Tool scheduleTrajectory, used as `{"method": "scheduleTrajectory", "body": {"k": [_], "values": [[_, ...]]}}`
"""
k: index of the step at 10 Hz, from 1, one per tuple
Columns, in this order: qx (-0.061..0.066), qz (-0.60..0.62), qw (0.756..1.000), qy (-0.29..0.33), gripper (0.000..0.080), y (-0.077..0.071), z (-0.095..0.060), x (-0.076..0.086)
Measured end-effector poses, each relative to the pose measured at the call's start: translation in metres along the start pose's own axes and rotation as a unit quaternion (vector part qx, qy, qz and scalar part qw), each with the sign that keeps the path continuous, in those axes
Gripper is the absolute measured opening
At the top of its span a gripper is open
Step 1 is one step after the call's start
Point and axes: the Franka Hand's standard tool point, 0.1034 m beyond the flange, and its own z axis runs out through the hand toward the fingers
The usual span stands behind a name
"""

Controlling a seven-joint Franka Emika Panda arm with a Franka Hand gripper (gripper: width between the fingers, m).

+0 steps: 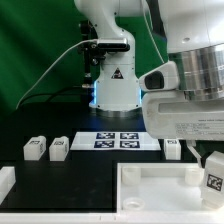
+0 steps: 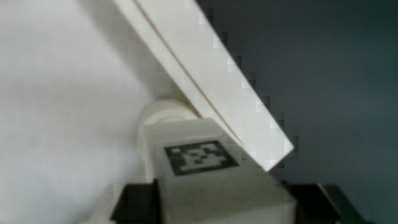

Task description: Assemble one leg

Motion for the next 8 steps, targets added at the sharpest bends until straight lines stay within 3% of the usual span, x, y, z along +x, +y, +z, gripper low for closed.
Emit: {"method": "scheduleTrajectory", "body": {"k": [3, 4, 6, 8], "values": [[0.048, 0.207, 0.977, 0.016, 0.0324, 0.0046, 0.0005, 0.0055], [0.049, 0.256, 0.965, 0.014, 0.0324, 0.0039, 0.0011, 0.0039], [0.051, 0.258, 0.965, 0.016, 0.0324, 0.0042, 0.0011, 0.0037], [0.049, 0.234, 0.971, 0.017, 0.0557, 0.0047, 0.0018, 0.0033]]}}
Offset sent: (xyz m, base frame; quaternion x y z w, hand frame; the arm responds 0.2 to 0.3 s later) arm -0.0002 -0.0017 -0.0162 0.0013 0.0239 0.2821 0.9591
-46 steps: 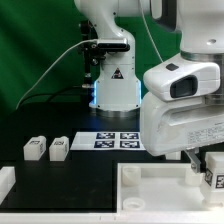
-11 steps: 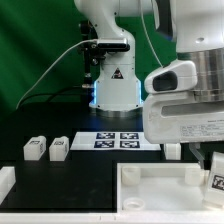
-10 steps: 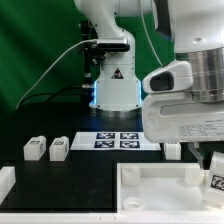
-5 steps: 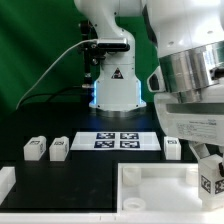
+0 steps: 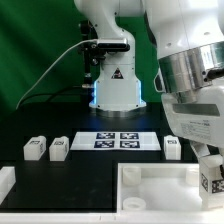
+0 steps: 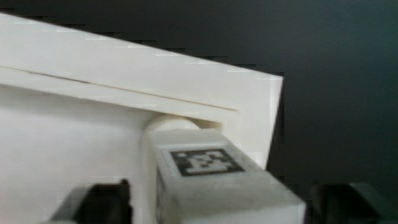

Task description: Assemble one leg

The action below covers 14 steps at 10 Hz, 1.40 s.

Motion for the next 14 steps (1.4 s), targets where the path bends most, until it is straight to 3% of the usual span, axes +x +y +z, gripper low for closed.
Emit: {"method": "scheduleTrajectory", "body": {"k": [1, 2, 3, 6, 7, 9, 10, 12, 13, 14], "values": [[-0.013, -0.078, 0.997, -0.005, 0.0557, 0.002, 0.0, -0.002], [-0.034, -0.185, 0.982, -0.006, 0.0631, 0.001, 0.0, -0.005], [-0.043, -0.262, 0.964, -0.007, 0.0646, -0.001, -0.001, -0.008], [-0.043, -0.38, 0.924, -0.013, 0.0649, 0.001, 0.0, -0.006], [-0.048, -0.451, 0.891, -0.016, 0.0649, 0.001, 0.0, -0.004], [-0.061, -0.592, 0.803, -0.012, 0.0649, -0.012, 0.001, 0.009], [-0.058, -0.61, 0.79, -0.006, 0.0649, -0.013, 0.003, 0.007], [-0.058, -0.592, 0.804, -0.006, 0.0382, -0.012, 0.003, 0.008], [-0.059, -0.572, 0.818, -0.004, 0.0297, -0.012, 0.003, 0.009], [-0.059, -0.531, 0.845, 0.0, 0.0297, -0.012, 0.002, 0.011]]}}
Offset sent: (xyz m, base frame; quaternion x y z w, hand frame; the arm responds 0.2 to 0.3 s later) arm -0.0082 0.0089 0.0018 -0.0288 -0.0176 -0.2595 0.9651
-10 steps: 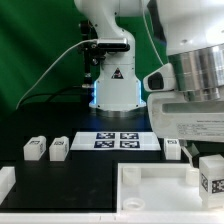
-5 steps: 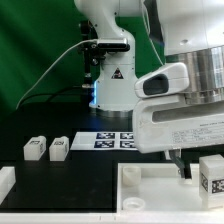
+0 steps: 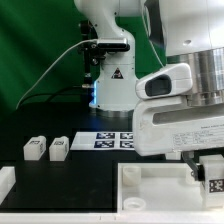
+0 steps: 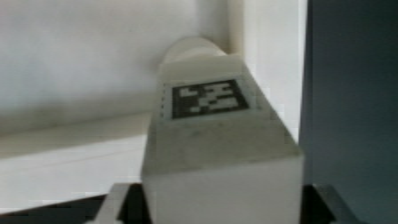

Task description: Assemble one leg

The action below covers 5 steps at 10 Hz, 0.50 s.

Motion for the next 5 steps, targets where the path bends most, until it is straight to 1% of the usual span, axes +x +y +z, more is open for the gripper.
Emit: {"method": "scheduleTrajectory", "body": {"k": [1, 2, 4, 5], "values": [[-0.001, 0.035, 0.999, 0.0, 0.0297, 0.0014, 0.0, 0.0003], [-0.003, 0.112, 0.994, 0.0, 0.0297, 0.0043, -0.0001, 0.0002], [-0.004, 0.268, 0.963, 0.016, 0.0297, 0.0082, -0.0001, -0.0051], [0.004, 0.33, 0.944, 0.028, 0.0297, 0.0095, -0.0009, -0.0092]]}}
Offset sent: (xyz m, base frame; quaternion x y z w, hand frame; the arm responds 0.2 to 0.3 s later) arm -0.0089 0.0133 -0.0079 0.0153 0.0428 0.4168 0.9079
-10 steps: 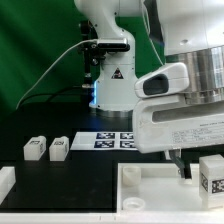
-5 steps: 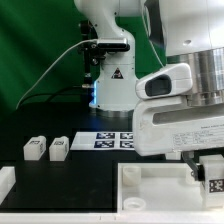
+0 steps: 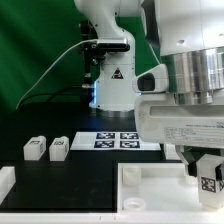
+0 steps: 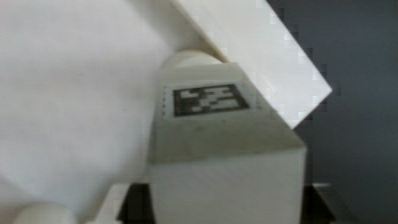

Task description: Assemble one leg

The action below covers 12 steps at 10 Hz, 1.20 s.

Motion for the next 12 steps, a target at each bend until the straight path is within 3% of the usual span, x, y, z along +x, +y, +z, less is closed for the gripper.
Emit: {"method": "scheduleTrajectory", "body": {"k": [3, 6, 7, 8, 9, 10, 11, 12], "values": [[0.02, 0.232, 0.973, -0.004, 0.0298, 0.009, 0.0, -0.003], [0.005, 0.365, 0.931, -0.025, 0.03, 0.002, -0.001, -0.018], [0.007, 0.36, 0.932, -0.025, 0.0375, -0.002, -0.002, -0.019], [0.007, 0.353, 0.935, -0.026, 0.0512, -0.001, -0.001, -0.019], [0.007, 0.335, 0.942, -0.026, 0.0512, 0.0, -0.001, -0.02], [0.005, 0.307, 0.951, -0.025, 0.062, 0.001, -0.001, -0.019], [-0.004, 0.187, 0.982, -0.03, 0.064, 0.005, -0.002, -0.015], [-0.013, 0.077, 0.996, -0.038, 0.064, 0.007, -0.003, -0.012]]}}
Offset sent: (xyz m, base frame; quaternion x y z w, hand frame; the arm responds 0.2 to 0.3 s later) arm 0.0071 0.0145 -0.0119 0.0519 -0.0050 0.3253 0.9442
